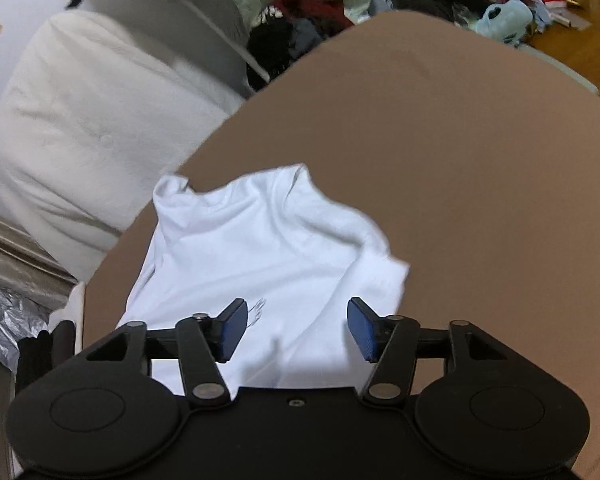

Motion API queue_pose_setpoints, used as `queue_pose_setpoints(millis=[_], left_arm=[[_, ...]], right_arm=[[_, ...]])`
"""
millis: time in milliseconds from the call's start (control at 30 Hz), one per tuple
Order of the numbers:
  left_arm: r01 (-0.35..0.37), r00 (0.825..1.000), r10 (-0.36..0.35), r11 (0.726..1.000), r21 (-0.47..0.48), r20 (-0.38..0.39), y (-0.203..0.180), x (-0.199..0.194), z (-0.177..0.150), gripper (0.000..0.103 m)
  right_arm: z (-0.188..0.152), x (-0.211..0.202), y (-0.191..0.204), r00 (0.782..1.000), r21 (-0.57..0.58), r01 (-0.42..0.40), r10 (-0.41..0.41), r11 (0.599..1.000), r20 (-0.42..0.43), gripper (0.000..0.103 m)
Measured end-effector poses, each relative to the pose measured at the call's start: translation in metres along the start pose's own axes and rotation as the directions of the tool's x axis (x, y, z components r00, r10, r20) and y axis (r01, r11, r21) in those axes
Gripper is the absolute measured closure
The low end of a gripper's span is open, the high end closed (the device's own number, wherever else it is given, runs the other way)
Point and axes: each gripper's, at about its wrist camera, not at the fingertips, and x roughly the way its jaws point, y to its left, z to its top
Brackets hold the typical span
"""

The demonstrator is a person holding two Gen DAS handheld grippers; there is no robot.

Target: Fold clothes

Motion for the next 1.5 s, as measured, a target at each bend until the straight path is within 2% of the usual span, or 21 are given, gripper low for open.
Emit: queue_pose_setpoints(millis=[100, 200, 267, 367, 433, 533, 600, 633, 667, 733, 800, 833, 900, 1033, 1167, 1300, 1333, 1367, 1433, 1467, 1500], left_arm=[[0.041, 0.999, -0.041, 0.999, 0.003, -0.017, 0.012, -0.004, 0.01, 0.092], [0.027, 1.0, -0.027, 0.999, -0.033, 0.0, 0.011, -0.009, 0.021, 0.093], [0.011, 1.0, -0.012, 0.999, -0.048, -0.004, 0.002, -0.008, 0.022, 0.095], [-0.068, 0.997, 0.069, 0.997, 0.03, -0.03, -0.018, 0.002, 0.012, 0.095], [-0.134, 0.99, 0.136, 0.989, 0.061, -0.028, -0.026, 0.007, 0.003, 0.093], [-0.164, 0.986, 0.162, 0.983, 0.078, 0.028, -0.034, 0.001, -0.007, 0.092], [-0.173, 0.984, 0.166, 0.98, 0.101, 0.07, -0.041, -0.003, -0.011, 0.089], [-0.172, 0.983, 0.162, 0.977, 0.125, 0.092, -0.045, -0.005, -0.013, 0.088], [-0.169, 0.982, 0.154, 0.975, 0.147, 0.109, -0.049, -0.007, -0.014, 0.087], [-0.131, 0.987, 0.113, 0.976, 0.175, 0.11, -0.057, -0.01, -0.017, 0.087], [-0.109, 0.991, 0.092, 0.974, 0.197, 0.093, -0.066, -0.011, -0.022, 0.076], [-0.099, 0.993, 0.083, 0.973, 0.208, 0.084, -0.071, -0.012, -0.025, 0.071], [-0.132, 0.99, 0.115, 0.963, 0.233, 0.085, -0.079, -0.015, -0.034, 0.059], [-0.178, 0.984, 0.164, 0.934, 0.31, 0.073, -0.086, -0.019, -0.054, 0.052], [-0.219, 0.976, 0.199, 0.903, 0.369, 0.093, -0.083, -0.026, -0.075, 0.037], [-0.247, 0.969, 0.226, 0.873, 0.421, 0.1, -0.085, -0.012, -0.08, 0.02], [-0.256, 0.967, 0.235, 0.869, 0.423, 0.102, -0.085, -0.009, -0.08, 0.019], [-0.264, 0.964, 0.243, 0.866, 0.425, 0.104, -0.085, -0.005, -0.081, 0.021], [-0.288, 0.957, 0.269, 0.862, 0.418, 0.106, -0.083, 0.0, -0.08, 0.061], [-0.306, 0.952, 0.289, 0.862, 0.405, 0.104, -0.081, 0.0, -0.077, 0.103], [-0.298, 0.954, 0.284, 0.877, 0.376, 0.094, -0.077, -0.002, -0.073, 0.103]], right_arm=[[0.006, 0.02, 0.031, 0.985, -0.056, 0.152, -0.156, 0.987, -0.077, 0.038], [-0.009, 0.02, 0.041, 0.978, -0.158, 0.196, -0.204, 0.968, -0.034, 0.038], [-0.023, 0.012, 0.026, 0.986, -0.196, 0.164, -0.168, 0.967, -0.003, 0.038], [-0.028, 0.016, -0.013, 0.994, -0.101, 0.094, -0.099, 0.99, -0.037, 0.038], [-0.03, 0.03, -0.038, 0.996, 0.037, 0.035, -0.032, 0.999, -0.08, 0.038], [-0.032, 0.068, -0.061, 0.98, 0.19, 0.016, 0.023, 0.982, -0.199, 0.037], [-0.034, 0.076, -0.07, 0.981, 0.232, -0.016, 0.06, 0.973, -0.185, 0.055], [-0.032, 0.073, -0.068, 0.986, 0.179, -0.006, 0.036, 0.984, -0.163, 0.091], [-0.031, 0.071, -0.065, 0.99, 0.125, 0.005, 0.012, 0.992, -0.14, 0.097], [-0.028, 0.053, -0.06, 0.994, 0.031, 0.095, -0.093, 0.995, -0.051, 0.097], [-0.025, 0.027, -0.054, 0.971, -0.049, 0.231, -0.227, 0.972, 0.072, 0.097], [-0.023, 0.021, -0.054, 0.965, -0.064, 0.252, -0.245, 0.966, 0.095, 0.097], [-0.018, 0.023, -0.059, 0.963, -0.061, 0.265, -0.261, 0.962, 0.067, 0.098], [-0.021, 0.043, -0.082, 0.96, 0.056, 0.277, -0.275, 0.959, -0.047, 0.096], [-0.015, 0.044, -0.088, 0.972, 0.128, 0.235, -0.232, 0.963, -0.043, 0.094], [-0.019, 0.048, -0.078, 0.967, 0.091, 0.254, -0.253, 0.963, -0.026, 0.093], [-0.018, 0.048, -0.078, 0.968, 0.092, 0.25, -0.249, 0.964, -0.022, 0.093], [-0.018, 0.047, -0.08, 0.971, 0.102, 0.24, -0.239, 0.965, -0.019, 0.093], [-0.018, 0.048, -0.087, 0.976, 0.122, 0.219, -0.219, 0.968, -0.014, 0.094], [-0.019, 0.047, -0.09, 0.977, 0.127, 0.212, -0.212, 0.969, -0.01, 0.095], [-0.02, 0.046, -0.092, 0.978, 0.121, 0.21, -0.211, 0.97, -0.004, 0.096]])
